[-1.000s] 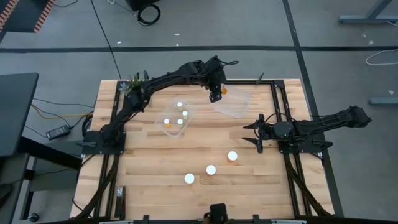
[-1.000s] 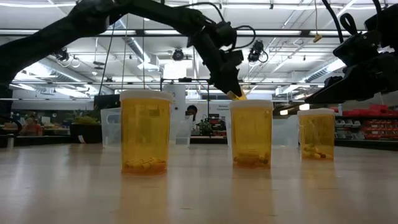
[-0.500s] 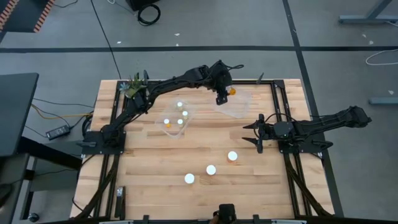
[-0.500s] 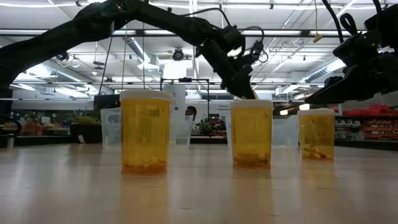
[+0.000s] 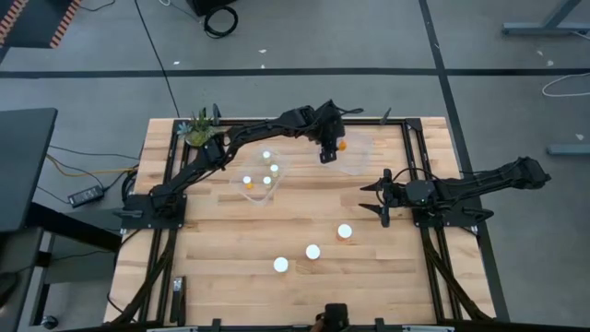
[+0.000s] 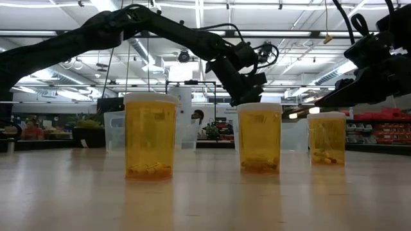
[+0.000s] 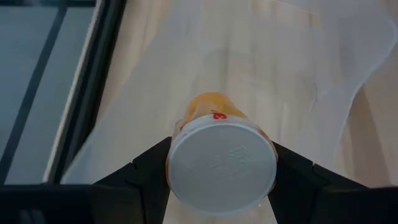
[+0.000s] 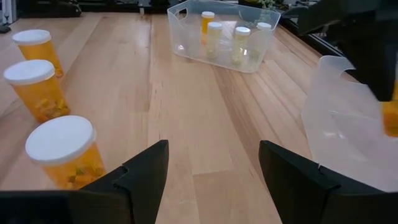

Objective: Pick and place medicine bottles into bin by pill shape (circle, oval)
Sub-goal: Put the big orange pill bottle into the right transparent bin

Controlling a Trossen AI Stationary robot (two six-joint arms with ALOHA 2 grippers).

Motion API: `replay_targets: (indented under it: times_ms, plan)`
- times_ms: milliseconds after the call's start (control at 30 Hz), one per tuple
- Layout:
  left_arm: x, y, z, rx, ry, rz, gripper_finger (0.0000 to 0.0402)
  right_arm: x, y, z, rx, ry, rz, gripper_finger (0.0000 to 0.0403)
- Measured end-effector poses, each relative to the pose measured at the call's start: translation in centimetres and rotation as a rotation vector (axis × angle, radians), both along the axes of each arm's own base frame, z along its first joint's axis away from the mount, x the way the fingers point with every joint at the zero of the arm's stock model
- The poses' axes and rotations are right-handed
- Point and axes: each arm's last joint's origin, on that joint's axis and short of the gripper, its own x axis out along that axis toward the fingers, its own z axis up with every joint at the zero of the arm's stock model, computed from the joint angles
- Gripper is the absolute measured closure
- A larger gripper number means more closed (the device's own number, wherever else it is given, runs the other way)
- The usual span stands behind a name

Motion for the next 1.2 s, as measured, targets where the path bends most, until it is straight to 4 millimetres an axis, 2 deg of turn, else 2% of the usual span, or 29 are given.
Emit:
replay_targets:
  times_ms: [367, 900, 1200]
  plan:
    - [-0.3, -1.1, -0.5, -0.045, 0.084, 0.003, 0.0182, 0.0, 0.0, 0.0, 0.000, 0.000, 0.001, 0.0146]
    - [-1.3, -1.2, -1.0, -0.054, 0.197, 0.049, 0.0182, 0.0, 0.0, 0.0, 0.000, 0.000, 0.000, 0.0146]
    - [-1.3, -1.2, -1.0, -0.046, 0.202, 0.048, 0.0182, 0.0, 0.0, 0.0, 0.000, 0.000, 0.000, 0.0146]
